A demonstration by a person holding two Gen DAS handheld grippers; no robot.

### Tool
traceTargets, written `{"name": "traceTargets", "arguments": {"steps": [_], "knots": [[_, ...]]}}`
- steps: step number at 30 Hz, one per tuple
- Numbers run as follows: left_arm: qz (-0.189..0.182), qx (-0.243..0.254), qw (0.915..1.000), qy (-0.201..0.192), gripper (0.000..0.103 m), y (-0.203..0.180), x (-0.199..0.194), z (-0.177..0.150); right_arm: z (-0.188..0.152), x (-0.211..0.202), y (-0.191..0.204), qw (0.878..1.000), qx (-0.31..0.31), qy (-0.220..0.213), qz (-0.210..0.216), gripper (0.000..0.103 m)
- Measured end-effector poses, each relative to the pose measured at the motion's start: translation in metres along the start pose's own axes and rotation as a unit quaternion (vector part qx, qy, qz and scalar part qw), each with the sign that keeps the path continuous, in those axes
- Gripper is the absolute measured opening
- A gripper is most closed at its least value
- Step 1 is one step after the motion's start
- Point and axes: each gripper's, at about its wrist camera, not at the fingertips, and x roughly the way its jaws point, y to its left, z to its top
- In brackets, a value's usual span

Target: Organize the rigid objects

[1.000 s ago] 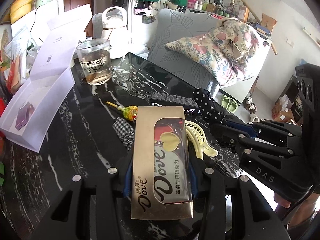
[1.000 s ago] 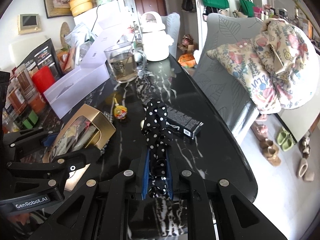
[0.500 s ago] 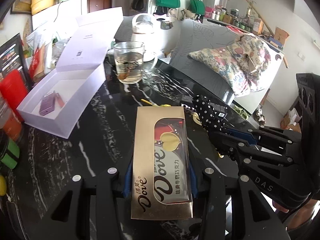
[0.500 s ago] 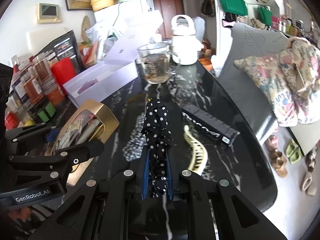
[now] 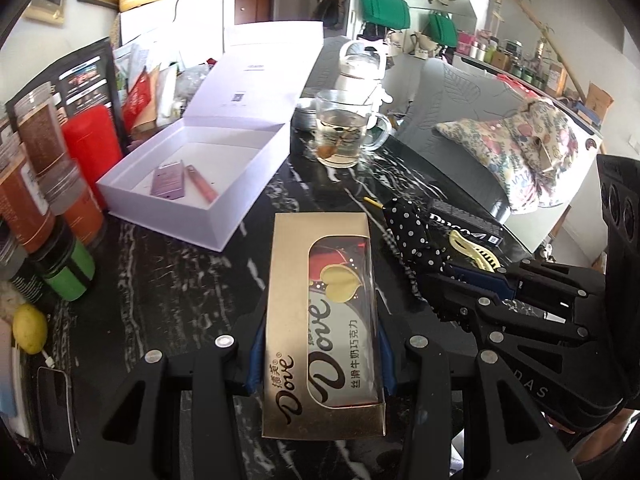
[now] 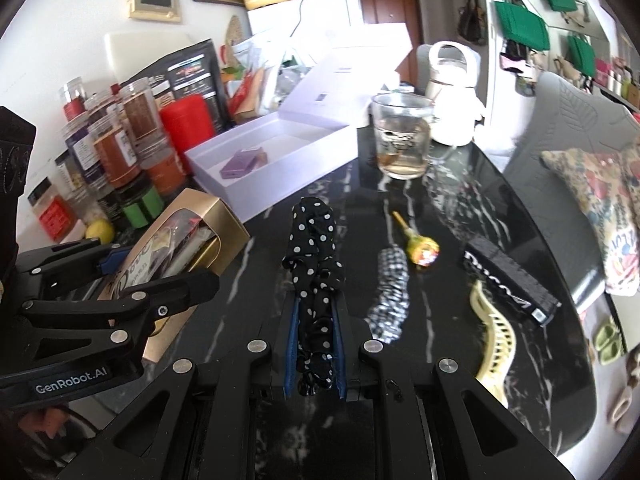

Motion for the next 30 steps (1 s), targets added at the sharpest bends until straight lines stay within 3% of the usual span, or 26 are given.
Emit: {"name": "traceTargets", "arguments": {"steps": [17,30], "knots": [[0.021,-0.045,0.9987,-0.006,0.044,0.058,-0.008,0.013,0.029,0.028,0.046,0.998,-0.036,0.011,0.039,0.015],[0.031,-0.057,0.9978,-0.013,0.044,0.084,0.007,0.037,0.060,0.050,0.057,0.997,-0.055,0.008,0.046,0.015]]}}
